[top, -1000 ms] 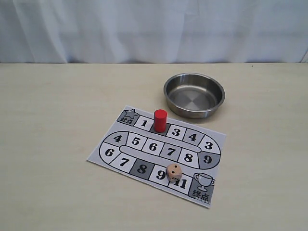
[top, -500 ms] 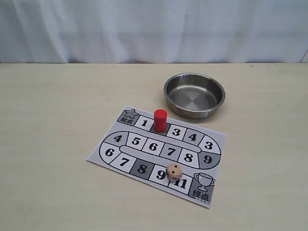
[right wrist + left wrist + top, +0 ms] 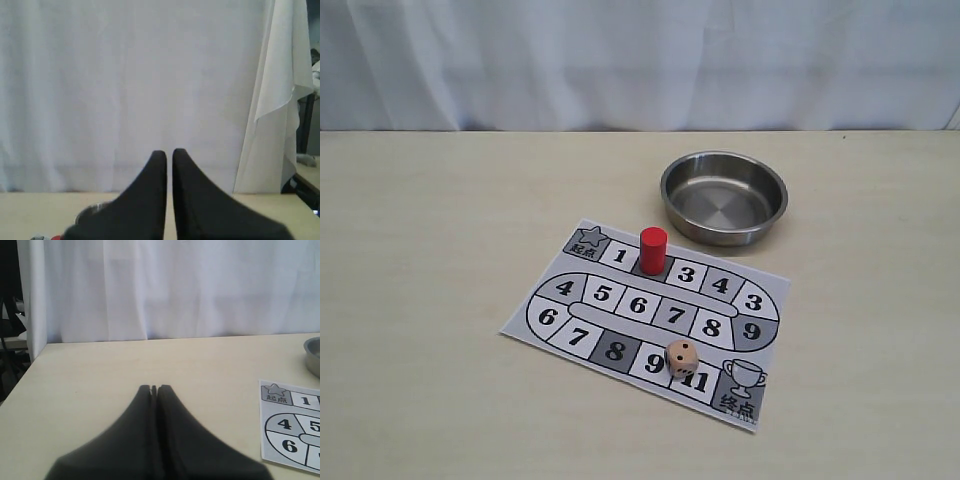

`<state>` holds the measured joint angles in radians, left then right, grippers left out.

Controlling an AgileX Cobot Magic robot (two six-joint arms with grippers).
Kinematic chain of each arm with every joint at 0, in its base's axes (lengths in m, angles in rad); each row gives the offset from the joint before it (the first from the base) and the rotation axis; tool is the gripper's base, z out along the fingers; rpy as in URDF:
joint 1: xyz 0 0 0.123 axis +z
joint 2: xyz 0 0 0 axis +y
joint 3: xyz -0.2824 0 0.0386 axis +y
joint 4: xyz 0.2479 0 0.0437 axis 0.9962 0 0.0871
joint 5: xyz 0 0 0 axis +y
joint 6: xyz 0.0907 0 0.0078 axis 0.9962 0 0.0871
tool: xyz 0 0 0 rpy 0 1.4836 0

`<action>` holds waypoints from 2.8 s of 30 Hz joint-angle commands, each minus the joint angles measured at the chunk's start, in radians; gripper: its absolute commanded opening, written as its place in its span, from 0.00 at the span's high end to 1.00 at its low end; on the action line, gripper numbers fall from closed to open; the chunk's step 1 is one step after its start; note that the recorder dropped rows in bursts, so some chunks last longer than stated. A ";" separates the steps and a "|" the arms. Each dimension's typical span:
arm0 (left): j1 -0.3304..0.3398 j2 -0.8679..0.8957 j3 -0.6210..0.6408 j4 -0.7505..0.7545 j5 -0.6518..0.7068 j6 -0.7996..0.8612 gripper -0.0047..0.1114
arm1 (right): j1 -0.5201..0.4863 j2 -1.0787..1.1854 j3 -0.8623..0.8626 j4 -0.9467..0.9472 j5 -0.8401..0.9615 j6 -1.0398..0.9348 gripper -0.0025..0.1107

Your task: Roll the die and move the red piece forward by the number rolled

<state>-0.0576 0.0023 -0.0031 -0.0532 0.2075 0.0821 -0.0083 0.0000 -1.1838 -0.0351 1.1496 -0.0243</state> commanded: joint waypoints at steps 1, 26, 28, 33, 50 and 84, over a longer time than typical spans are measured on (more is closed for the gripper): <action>-0.002 -0.002 0.003 -0.002 -0.011 -0.004 0.96 | 0.000 0.000 -0.007 -0.005 0.071 -0.008 0.94; -0.002 -0.002 0.003 -0.002 -0.011 -0.004 0.96 | 0.000 0.000 0.742 0.000 -0.678 -0.006 0.94; -0.002 -0.002 0.003 -0.002 -0.011 -0.004 0.96 | 0.000 0.000 0.793 0.000 -0.779 -0.006 0.94; -0.002 -0.002 0.003 -0.002 -0.011 -0.004 0.96 | 0.000 0.000 0.902 -0.007 -0.947 -0.013 0.94; -0.002 -0.002 0.003 -0.002 -0.011 -0.004 0.96 | 0.000 0.000 1.184 -0.003 -1.032 -0.039 0.94; -0.002 -0.002 0.003 -0.002 -0.011 -0.004 0.96 | 0.000 0.000 1.184 0.005 -0.963 -0.039 0.94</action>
<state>-0.0576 0.0023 -0.0031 -0.0532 0.2075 0.0821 -0.0083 0.0049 -0.0036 -0.0313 0.1822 -0.0617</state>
